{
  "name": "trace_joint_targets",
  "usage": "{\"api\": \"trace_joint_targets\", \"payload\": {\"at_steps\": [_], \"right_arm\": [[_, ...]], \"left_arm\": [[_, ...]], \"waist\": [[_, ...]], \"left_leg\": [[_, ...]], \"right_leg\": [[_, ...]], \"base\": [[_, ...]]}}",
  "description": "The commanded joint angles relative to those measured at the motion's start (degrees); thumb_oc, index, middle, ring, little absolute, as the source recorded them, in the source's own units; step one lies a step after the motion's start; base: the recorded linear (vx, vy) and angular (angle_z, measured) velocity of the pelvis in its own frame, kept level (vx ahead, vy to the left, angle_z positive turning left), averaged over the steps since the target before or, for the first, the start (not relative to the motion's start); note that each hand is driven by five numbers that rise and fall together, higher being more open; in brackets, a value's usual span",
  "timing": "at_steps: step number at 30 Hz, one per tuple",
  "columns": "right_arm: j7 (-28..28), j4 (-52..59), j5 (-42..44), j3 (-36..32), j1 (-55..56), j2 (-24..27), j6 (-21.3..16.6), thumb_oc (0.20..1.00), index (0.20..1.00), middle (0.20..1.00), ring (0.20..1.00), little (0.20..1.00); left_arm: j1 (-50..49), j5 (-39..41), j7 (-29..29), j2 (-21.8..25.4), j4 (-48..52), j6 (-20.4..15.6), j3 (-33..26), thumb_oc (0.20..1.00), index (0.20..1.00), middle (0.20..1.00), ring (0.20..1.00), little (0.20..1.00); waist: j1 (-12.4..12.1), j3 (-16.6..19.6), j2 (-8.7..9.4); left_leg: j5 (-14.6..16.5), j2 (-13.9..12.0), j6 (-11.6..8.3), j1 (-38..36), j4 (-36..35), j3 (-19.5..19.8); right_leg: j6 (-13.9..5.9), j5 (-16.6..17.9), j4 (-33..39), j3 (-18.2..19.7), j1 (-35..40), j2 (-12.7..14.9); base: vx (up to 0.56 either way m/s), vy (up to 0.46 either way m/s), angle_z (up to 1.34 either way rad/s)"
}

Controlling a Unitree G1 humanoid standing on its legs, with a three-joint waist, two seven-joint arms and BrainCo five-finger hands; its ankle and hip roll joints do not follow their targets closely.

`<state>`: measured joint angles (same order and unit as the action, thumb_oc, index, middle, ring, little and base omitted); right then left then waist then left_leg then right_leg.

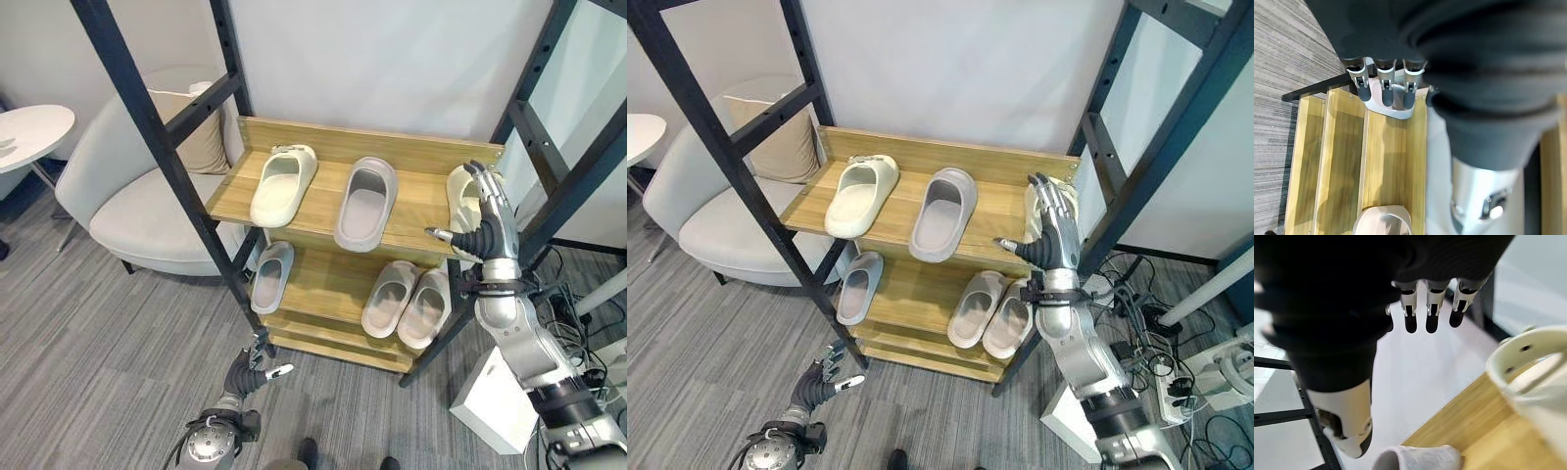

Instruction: Arrange the slippers neatly on the shoe rack.

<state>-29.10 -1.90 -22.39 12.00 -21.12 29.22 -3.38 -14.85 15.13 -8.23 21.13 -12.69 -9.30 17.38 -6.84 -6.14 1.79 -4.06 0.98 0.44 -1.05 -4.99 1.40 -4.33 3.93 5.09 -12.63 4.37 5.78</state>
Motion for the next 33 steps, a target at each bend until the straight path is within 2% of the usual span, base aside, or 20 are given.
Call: {"api": "trace_joint_targets", "payload": {"at_steps": [1, 8, 14, 22, 24, 33], "right_arm": [[-0.5, 1.3, 0.6, 0.2, -7.8, 1.8, -1.5, 1.000, 1.000, 1.000, 1.000, 1.000], [-0.6, 2.2, 1.3, 0.7, -9.9, 0.5, -1.3, 1.000, 1.000, 1.000, 1.000, 1.000], [1.7, -0.4, 1.0, 2.2, -10.3, 1.3, -0.1, 1.000, 1.000, 1.000, 1.000, 1.000], [2.0, -8.7, 1.3, 5.0, -16.8, 4.6, 1.7, 1.000, 1.000, 1.000, 1.000, 1.000], [1.7, -14.3, 1.2, 6.8, -21.9, 6.2, 2.9, 1.000, 1.000, 1.000, 1.000, 1.000], [0.7, -23.5, 2.1, 8.8, -28.7, 7.2, 4.7, 1.000, 1.000, 1.000, 1.000, 1.000]], "left_arm": [[4.9, 2.2, 0.6, 2.1, 0.8, -2.9, -1.0, 1.000, 1.000, 1.000, 1.000, 1.000], [5.1, 2.3, 0.5, 1.7, 0.4, -2.7, -0.8, 1.000, 1.000, 1.000, 1.000, 1.000], [4.7, 2.5, 1.2, 1.6, 0.7, -2.3, -0.4, 1.000, 1.000, 1.000, 1.000, 1.000], [4.5, 3.5, 1.5, 2.6, 1.1, -2.6, 0.2, 1.000, 1.000, 1.000, 1.000, 1.000], [5.2, 4.5, 1.2, 3.6, 0.8, -2.9, 0.3, 1.000, 1.000, 1.000, 1.000, 1.000], [6.2, 5.8, 0.2, 4.7, 0.0, -3.2, -0.5, 1.000, 1.000, 1.000, 1.000, 1.000]], "waist": [[-2.3, -1.1, 0.53], [-2.8, -1.2, 0.74], [-3.1, -1.2, 1.16], [-4.6, -1.9, 2.07], [-5.8, -2.4, 2.66], [-7.8, -3.2, 3.78]], "left_leg": [[11.0, 1.8, 2.16, -4.4, 0.0, 1.2], [10.9, 1.8, 1.93, -4.4, 0.0, 1.5], [10.8, 1.9, 1.79, -3.9, 0.0, 2.1], [10.6, 2.2, 1.84, -2.8, 0.0, 3.2], [10.4, 2.4, 1.82, -1.7, 0.0, 3.6], [9.9, 2.6, 1.77, 0.2, 0.0, 4.6]], "right_leg": [[-1.39, -10.5, -2.7, 0.4, 5.2, -0.1], [-1.22, -10.5, -2.2, 0.2, 5.6, -0.2], [-1.12, -10.5, -1.7, -0.4, 5.7, -0.2], [-1.43, -10.1, -1.8, -1.5, 5.1, 0.0], [-1.65, -9.7, -1.6, -2.3, 4.5, 0.0], [-1.87, -9.0, -1.2, -3.7, 3.6, 0.1]], "base": [[0.03, 0.002, 0.06], [0.01, 0.000, 0.06], [0.00, 0.007, 0.03], [0.02, 0.021, 0.05], [0.04, 0.042, 0.18], [0.02, 0.016, 0.09]]}}
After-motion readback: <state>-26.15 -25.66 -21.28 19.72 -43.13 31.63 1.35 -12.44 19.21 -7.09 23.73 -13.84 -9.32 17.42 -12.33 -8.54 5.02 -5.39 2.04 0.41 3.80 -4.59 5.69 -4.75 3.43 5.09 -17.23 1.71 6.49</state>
